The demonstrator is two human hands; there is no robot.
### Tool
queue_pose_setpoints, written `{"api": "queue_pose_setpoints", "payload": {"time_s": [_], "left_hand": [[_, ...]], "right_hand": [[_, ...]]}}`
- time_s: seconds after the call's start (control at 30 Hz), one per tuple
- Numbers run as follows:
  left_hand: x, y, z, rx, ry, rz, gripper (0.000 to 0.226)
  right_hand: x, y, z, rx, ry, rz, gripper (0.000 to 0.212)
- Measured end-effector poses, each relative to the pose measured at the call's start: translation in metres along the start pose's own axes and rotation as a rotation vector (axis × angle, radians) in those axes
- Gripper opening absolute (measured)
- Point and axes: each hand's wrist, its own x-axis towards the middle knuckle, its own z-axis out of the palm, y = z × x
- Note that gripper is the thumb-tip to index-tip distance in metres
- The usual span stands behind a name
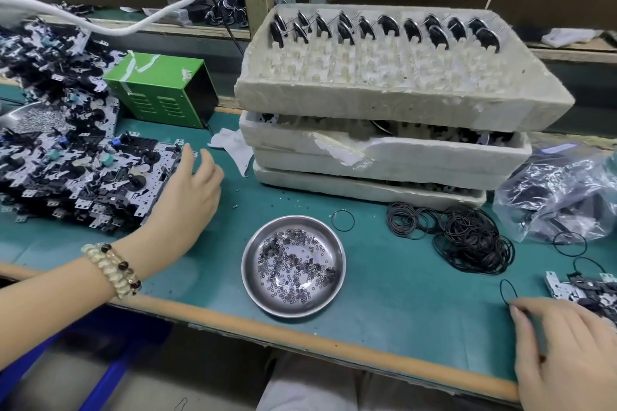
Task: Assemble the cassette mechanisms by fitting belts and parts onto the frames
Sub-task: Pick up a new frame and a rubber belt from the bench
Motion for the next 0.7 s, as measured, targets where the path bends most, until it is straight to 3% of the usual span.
{"api": "queue_pose_setpoints", "payload": {"time_s": [0.2, 0.37, 0.7], "left_hand": [[0.009, -0.012, 0.004, -0.100, 0.101, 0.099, 0.030], [0.005, -0.004, -0.006, -0.245, 0.377, 0.042, 0.018], [0.002, 0.010, -0.060, -0.273, 0.336, 0.051, 0.022]], "right_hand": [[0.001, -0.003, -0.005, 0.038, -0.003, -0.008, 0.022], [0.001, -0.005, -0.006, 0.036, -0.015, 0.019, 0.021], [0.001, -0.005, -0.005, 0.060, -0.023, 0.013, 0.021]]}}
